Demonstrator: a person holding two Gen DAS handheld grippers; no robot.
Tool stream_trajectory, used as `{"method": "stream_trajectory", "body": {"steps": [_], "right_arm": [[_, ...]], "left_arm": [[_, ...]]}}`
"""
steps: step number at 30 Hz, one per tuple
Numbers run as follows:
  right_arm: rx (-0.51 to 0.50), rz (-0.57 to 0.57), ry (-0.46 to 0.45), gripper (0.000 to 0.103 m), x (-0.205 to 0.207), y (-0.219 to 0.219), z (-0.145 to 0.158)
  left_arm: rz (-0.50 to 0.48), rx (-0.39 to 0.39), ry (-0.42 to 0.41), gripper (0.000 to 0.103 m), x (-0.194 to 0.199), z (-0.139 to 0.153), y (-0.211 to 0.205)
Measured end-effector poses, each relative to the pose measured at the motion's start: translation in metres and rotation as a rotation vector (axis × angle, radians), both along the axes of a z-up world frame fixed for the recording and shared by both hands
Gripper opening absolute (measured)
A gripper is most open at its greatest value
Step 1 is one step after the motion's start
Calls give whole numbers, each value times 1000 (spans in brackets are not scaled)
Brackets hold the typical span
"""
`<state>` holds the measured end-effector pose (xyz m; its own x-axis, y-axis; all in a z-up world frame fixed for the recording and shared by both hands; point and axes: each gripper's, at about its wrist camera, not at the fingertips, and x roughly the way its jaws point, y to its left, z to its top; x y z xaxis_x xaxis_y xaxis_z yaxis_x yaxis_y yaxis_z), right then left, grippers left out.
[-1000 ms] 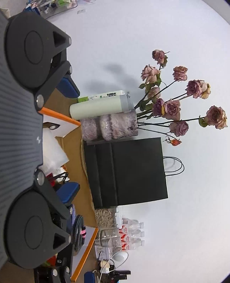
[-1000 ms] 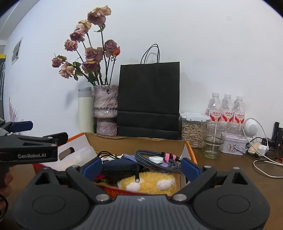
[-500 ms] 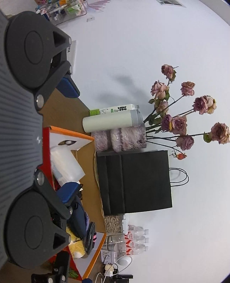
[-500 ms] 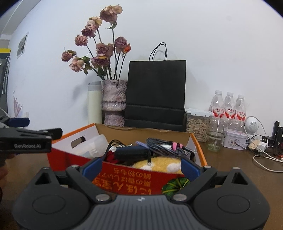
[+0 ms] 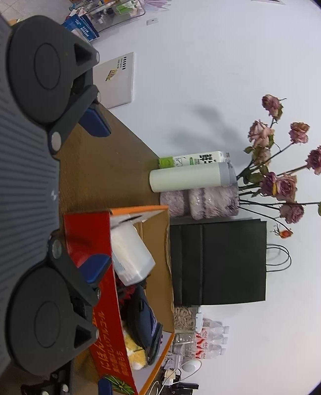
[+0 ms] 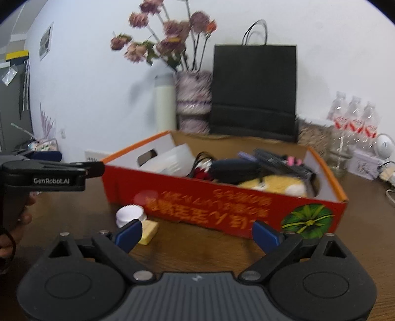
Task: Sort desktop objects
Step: 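Move the left tool toward the white bottle cap while the right approaches the yellow block, then grasp the white bottle cap with the left tool while the right grasps the yellow block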
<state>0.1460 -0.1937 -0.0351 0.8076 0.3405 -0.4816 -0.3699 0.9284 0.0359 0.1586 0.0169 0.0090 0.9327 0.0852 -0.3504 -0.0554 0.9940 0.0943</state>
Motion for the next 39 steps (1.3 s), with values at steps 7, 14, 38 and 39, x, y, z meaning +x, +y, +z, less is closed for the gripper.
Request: {"method": "stream_trajectory", "body": {"steps": [7,14,38,39], "right_arm": [[-50,30,53,95,14,34,-8],[-100,33,84,78,26,51,-14],[-12,55,76,19,20,30,-3],[-10,48,71,19,20,26,-2]], "left_arm": [[8,-44,31,103,4,-2,24],[-7,-47,64,103,5,-4,27],[-33,-79,179,103,13,-18,11],[-39,-81,182,103,13,-18,8]]}}
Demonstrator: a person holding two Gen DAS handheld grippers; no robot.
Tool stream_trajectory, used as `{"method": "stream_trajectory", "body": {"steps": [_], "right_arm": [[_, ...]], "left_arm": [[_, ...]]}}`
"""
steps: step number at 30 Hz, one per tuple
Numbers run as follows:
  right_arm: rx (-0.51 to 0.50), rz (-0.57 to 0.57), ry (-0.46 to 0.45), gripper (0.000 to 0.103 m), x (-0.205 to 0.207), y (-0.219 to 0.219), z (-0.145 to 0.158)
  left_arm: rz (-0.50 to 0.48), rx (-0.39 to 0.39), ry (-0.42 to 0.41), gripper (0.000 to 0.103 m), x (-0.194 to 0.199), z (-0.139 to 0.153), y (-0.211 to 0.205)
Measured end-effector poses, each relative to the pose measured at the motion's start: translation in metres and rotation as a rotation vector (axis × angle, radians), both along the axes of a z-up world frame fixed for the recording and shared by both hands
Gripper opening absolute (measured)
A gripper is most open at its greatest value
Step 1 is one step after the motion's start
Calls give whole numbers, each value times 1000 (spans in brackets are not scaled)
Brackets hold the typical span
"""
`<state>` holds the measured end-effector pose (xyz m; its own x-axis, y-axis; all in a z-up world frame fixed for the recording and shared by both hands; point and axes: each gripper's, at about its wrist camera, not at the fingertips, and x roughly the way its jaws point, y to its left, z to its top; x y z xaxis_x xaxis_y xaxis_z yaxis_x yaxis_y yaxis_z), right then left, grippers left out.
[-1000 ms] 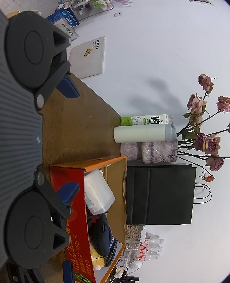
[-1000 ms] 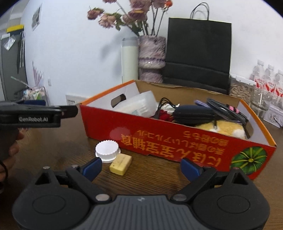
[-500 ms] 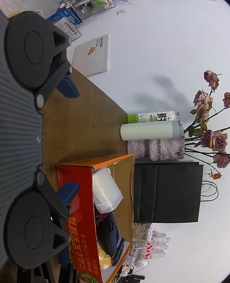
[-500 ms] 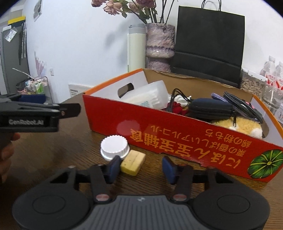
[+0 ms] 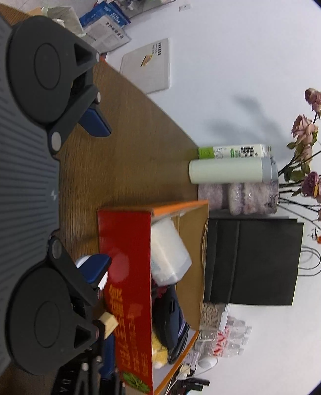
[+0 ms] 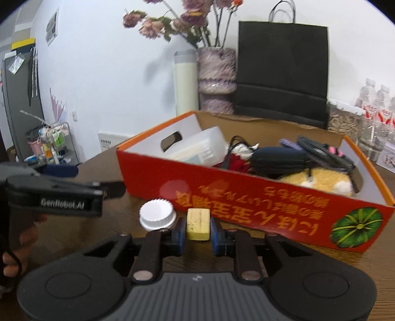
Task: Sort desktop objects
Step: 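Grasp the white bottle cap with the left tool while the right grasps the yellow block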
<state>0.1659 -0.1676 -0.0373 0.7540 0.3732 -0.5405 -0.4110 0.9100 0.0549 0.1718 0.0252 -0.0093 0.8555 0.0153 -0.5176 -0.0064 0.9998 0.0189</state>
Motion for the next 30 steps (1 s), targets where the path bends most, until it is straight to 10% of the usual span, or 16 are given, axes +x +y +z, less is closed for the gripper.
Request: {"method": "stream_trajectory", "body": {"steps": [22,28,30], "right_arm": [[14,-85,-37,19,-6,-77,1],[11,-76,-58,19,-12,-75,3],[6,-73,-63,19,-13,-73,2]], "left_arm": [[-6,-49,136,101,28,-20,-61],[-2,-37,132,75,25,-21,-66],[-1,-37,123,52,23,-20,-67]]}}
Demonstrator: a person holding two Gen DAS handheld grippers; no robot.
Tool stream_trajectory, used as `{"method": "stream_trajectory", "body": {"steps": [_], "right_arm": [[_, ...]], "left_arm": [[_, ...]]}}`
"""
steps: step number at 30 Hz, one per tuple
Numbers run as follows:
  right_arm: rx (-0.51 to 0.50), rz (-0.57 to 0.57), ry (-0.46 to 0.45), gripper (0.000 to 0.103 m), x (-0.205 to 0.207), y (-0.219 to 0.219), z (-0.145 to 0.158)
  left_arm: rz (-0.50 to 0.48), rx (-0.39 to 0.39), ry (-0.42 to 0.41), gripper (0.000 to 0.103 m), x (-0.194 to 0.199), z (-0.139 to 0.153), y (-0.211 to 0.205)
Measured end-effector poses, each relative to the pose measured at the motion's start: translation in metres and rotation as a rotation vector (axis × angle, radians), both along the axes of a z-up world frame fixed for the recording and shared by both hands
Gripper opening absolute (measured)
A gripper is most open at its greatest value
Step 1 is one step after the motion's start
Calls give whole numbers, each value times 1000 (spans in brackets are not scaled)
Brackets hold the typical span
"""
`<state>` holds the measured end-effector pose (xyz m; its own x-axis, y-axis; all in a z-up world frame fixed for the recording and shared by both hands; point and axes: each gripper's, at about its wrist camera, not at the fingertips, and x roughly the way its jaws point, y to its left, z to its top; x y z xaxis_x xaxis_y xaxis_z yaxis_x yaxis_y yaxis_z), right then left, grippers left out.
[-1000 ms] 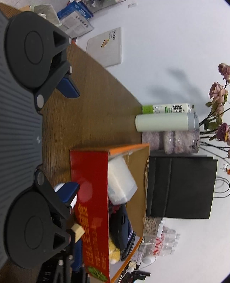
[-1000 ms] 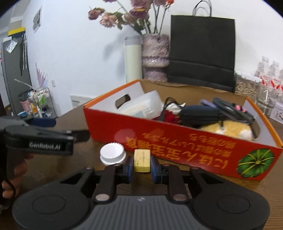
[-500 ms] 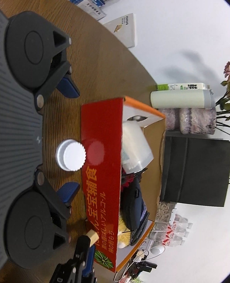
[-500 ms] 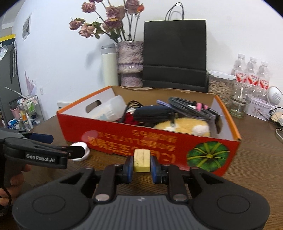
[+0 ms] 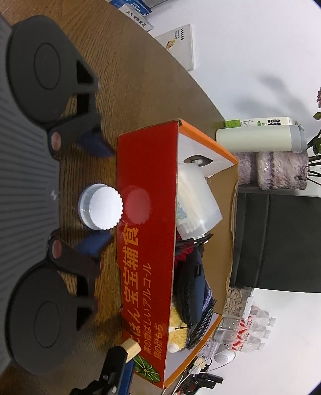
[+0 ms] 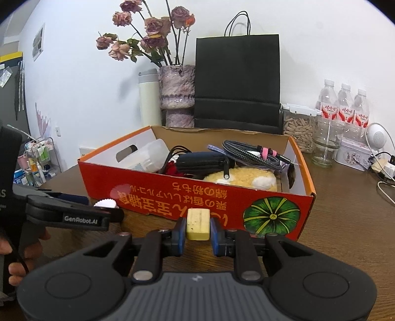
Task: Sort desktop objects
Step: 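Grasp the white bottle cap with the left tool while the right grasps the yellow block, then carry the bottle cap over the box with the left tool while the right carries the block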
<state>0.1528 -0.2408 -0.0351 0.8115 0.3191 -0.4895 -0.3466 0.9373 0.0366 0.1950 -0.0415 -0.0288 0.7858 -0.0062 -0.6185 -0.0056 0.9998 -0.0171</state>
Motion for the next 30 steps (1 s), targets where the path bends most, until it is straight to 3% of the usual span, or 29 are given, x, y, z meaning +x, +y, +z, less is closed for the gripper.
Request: {"method": "stream_trajectory", "body": {"steps": [2,6,11,18,24,30], "right_arm": [[-8,2,-6,19,-2,2,0],[-18,-1,-16,19,-5,3,-1],[-7,-7,-44,19,-15,1,2],[40,-13,-124,19,-27,-1,24],[69,-23,-178,19,-17,5,51],[84,-42,-221,19,9,10,74]], "left_arm": [[-3,-12,-8,41,-2,1,0],[-11,-29,-25,41,-11,4,0],[-4,-28,-105,41,-31,16,-1],[-62,-43,-275,41,-58,50,-9],[-110,-31,-371,41,-44,90,-24],[-102,-42,-403,41,-14,104,-28]]}}
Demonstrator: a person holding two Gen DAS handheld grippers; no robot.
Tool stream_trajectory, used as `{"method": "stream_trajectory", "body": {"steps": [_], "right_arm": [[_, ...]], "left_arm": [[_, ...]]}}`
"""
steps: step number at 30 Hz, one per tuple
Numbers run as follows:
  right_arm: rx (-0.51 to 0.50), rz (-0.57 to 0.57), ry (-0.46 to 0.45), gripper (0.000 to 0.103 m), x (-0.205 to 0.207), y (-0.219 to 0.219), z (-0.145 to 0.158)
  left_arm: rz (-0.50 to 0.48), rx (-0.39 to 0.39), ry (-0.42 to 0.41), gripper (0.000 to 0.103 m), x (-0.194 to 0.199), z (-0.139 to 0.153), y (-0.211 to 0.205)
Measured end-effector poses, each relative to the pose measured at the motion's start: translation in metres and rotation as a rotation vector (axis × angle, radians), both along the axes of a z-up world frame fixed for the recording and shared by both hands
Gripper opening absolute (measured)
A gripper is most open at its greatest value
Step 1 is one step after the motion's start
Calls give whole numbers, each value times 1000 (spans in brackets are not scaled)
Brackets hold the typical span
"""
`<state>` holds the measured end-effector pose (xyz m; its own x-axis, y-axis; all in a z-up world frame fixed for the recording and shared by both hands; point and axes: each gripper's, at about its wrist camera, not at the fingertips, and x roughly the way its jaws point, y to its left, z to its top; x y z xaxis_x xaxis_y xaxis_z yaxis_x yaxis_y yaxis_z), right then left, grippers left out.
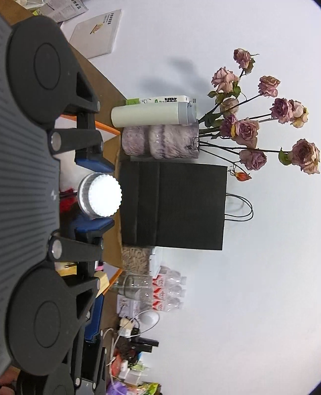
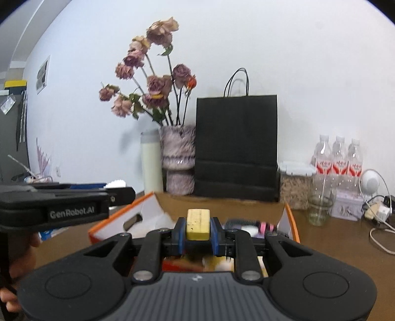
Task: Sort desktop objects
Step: 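Carry the bottle cap over the box with the left tool while the right carries the block, then release the bottle cap into the box with the left tool while the right releases the block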
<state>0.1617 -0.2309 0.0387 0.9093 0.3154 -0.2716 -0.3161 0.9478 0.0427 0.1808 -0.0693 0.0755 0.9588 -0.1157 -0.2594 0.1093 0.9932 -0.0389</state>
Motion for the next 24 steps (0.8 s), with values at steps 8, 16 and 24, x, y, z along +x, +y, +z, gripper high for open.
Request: {"method": "stream_trajectory", "body": {"steps": [8,16,24], "right_arm": [[9,-20,18,19,49,-2,-4],[-28,-38,73,19,90,-14,-27],[-35,-53,81,20,104,-20,-37]], "left_arm": [[-2,-14,19,41,44,-14,2],[-13,35,86,41,87,-39,0],[-19,85,105,43,103,-54,-4]]}}
